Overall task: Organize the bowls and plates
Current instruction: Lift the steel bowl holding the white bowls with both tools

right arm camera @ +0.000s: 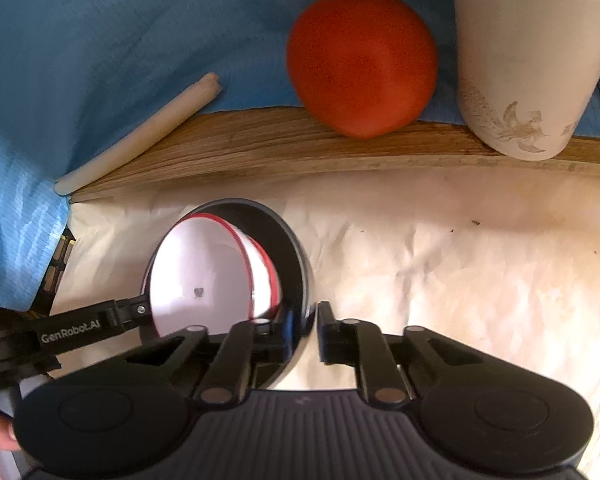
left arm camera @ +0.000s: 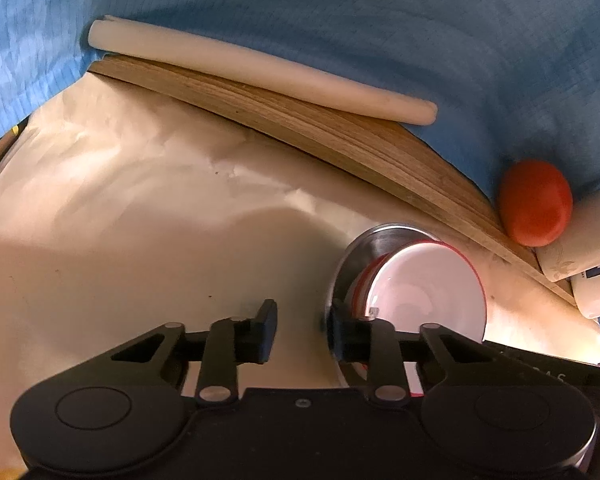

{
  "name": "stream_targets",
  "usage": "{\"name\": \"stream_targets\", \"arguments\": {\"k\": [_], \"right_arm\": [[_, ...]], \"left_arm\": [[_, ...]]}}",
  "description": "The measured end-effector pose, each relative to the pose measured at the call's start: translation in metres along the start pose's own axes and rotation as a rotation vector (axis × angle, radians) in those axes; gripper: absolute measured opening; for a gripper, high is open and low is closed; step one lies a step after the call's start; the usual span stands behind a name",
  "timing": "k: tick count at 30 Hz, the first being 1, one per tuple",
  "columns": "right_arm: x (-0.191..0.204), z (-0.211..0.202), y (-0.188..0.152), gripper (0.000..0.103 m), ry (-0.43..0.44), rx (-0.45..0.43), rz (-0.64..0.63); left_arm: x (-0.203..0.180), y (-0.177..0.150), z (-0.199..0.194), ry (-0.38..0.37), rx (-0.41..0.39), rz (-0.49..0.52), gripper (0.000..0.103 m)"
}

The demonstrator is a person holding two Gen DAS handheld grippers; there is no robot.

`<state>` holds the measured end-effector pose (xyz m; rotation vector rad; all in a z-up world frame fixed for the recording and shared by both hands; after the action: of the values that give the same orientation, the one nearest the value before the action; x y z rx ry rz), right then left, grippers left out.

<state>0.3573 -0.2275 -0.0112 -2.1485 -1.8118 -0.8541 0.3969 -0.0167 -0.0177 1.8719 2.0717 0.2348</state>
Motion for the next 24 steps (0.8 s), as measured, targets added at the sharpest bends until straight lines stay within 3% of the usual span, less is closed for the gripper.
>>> {"name": "stream_targets", "arguments": {"k": [3,10,24], "right_arm": [[0.0,0.002,0.002,0.012,-0.001,0.011,0.03],[-0.011,0.0,0.006,0.012,0.034,0.031,0.119],[-0.015,-0.01,0.004,0.013,0.032,0.006,0.134]], "left_arm": [[-0.007,0.001,0.0,-0.014,0.007,0.006,0.006],[-0.012,0.002,-0.001,0.003,0.032,-0.015,0.006],[-0.019,0.002,-0.007,0.014,0.022,-0.005,0.005]]}}
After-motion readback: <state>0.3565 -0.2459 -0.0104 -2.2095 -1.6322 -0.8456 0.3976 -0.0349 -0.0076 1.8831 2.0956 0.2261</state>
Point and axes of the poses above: each gripper's, at about its wrist camera, not at the fingertips, and z roughly the way its jaws point, x to its left, y to its top, the point moved 5 cm from there along z, roughly the way its jaws point, and after that the axes turned 15 degrees about y, right-handed, at the moved point
